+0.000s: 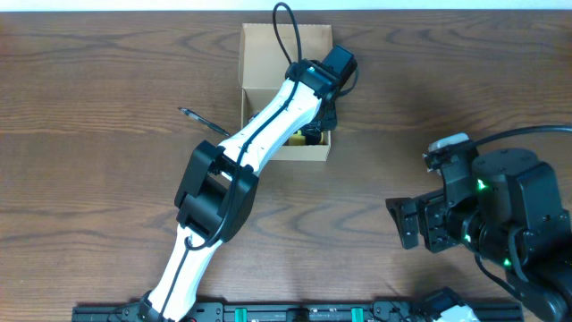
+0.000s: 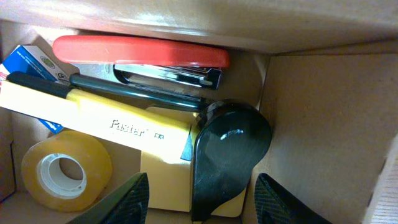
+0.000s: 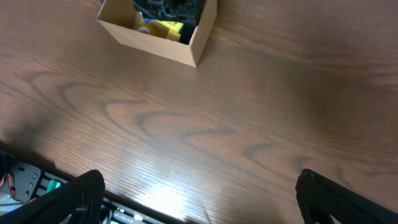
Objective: Pack container
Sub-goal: 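Lift the black tool with the left gripper and lower it into the box, then withdraw the left gripper from the box and move over the black pen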
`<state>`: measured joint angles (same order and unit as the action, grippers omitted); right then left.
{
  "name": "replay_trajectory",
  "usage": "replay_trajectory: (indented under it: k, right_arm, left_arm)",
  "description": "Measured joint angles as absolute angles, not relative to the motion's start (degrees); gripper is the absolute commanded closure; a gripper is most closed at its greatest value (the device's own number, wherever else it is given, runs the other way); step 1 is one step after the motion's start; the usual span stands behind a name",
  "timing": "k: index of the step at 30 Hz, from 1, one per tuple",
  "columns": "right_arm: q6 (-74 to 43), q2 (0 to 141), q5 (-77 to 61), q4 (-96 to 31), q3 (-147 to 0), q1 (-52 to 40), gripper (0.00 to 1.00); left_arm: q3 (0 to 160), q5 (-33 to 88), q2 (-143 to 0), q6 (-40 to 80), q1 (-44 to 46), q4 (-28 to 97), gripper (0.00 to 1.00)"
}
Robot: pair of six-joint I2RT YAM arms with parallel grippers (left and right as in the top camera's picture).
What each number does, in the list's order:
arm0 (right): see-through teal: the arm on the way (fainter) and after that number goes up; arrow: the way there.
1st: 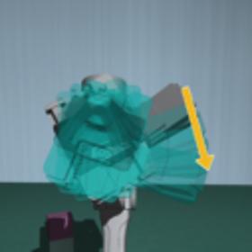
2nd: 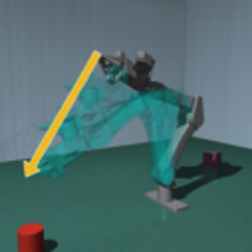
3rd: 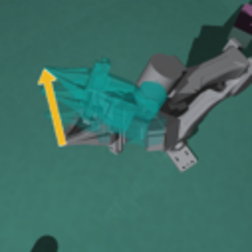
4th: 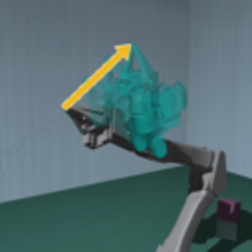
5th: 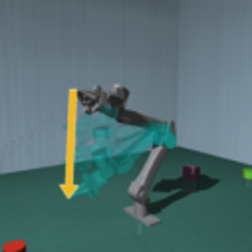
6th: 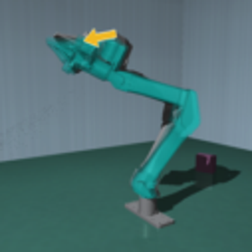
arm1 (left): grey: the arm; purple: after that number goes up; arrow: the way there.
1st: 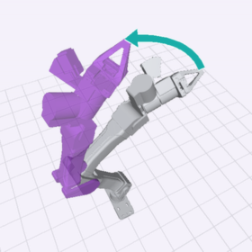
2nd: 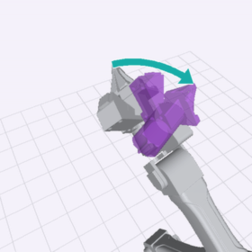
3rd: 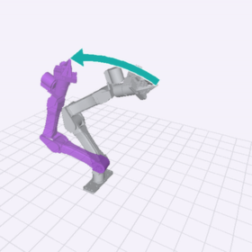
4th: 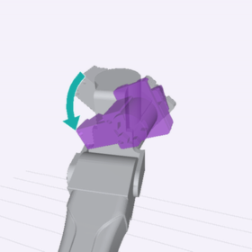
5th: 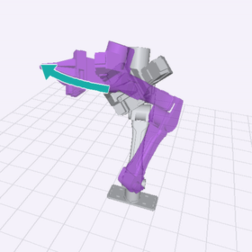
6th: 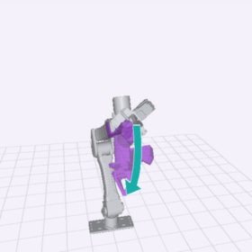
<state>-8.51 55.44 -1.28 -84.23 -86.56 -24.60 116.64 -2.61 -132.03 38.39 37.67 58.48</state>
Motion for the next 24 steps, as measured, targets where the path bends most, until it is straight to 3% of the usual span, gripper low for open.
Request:
replay_trajectory:
  k: [4, 12, 24]
  right_arm:
    - [-8.5, 55.4, -1.3, -84.2, -86.6, -24.6, 0.01]
    - [-8.5, 55.4, -1.3, -84.2, -86.6, -24.6, 0.01]
    - [-8.5, 55.4, -1.3, -84.2, -86.6, -24.6, 0.01]
  left_arm:
    - [116.6, -2.6, -132.0, 38.5, 37.7, 58.5, 0.53]
    - [116.8, -2.5, -130.8, 34.2, 36.3, 58.7, 0.51]
    - [119.2, -6.5, -111.1, 28.6, 28.9, 62.5, 0.55]
